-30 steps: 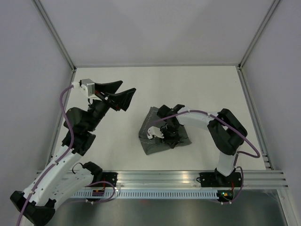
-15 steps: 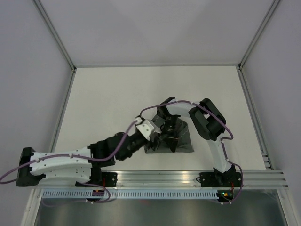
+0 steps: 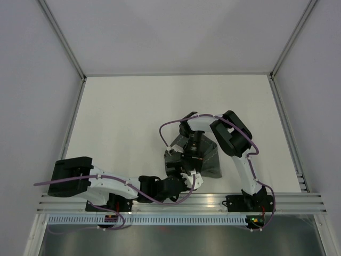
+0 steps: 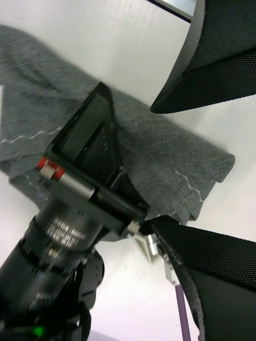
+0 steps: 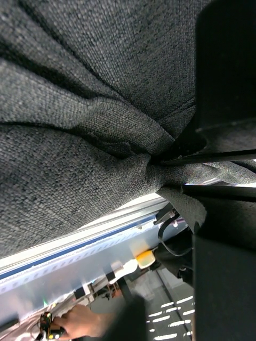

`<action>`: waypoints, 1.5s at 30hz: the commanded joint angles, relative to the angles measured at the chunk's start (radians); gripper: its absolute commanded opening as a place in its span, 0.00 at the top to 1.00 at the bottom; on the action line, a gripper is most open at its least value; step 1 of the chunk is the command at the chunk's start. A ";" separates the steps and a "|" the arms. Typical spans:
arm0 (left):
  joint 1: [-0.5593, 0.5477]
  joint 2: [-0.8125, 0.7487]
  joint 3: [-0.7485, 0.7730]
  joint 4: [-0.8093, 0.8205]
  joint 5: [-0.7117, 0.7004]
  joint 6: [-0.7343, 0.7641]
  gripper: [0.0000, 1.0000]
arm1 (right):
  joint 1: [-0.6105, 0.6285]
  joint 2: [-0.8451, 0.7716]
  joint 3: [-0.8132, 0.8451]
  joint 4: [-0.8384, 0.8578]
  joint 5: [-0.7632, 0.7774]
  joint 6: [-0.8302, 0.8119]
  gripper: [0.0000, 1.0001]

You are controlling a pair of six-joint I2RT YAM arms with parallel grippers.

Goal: Fold the napkin, place the utensils inside, and roll it up
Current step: Roll the napkin at the center of the board.

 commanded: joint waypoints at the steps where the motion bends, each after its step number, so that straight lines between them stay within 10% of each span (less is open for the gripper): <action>1: -0.010 0.024 -0.070 0.246 0.070 0.180 0.13 | -0.003 0.092 -0.029 0.268 0.199 -0.031 0.99; 19: 0.048 0.202 -0.119 0.450 0.403 0.173 0.28 | -0.016 0.106 -0.013 0.269 0.182 -0.024 0.99; 45: 0.134 0.331 -0.093 0.570 0.456 0.062 0.37 | -0.022 0.112 -0.015 0.268 0.156 -0.014 1.00</action>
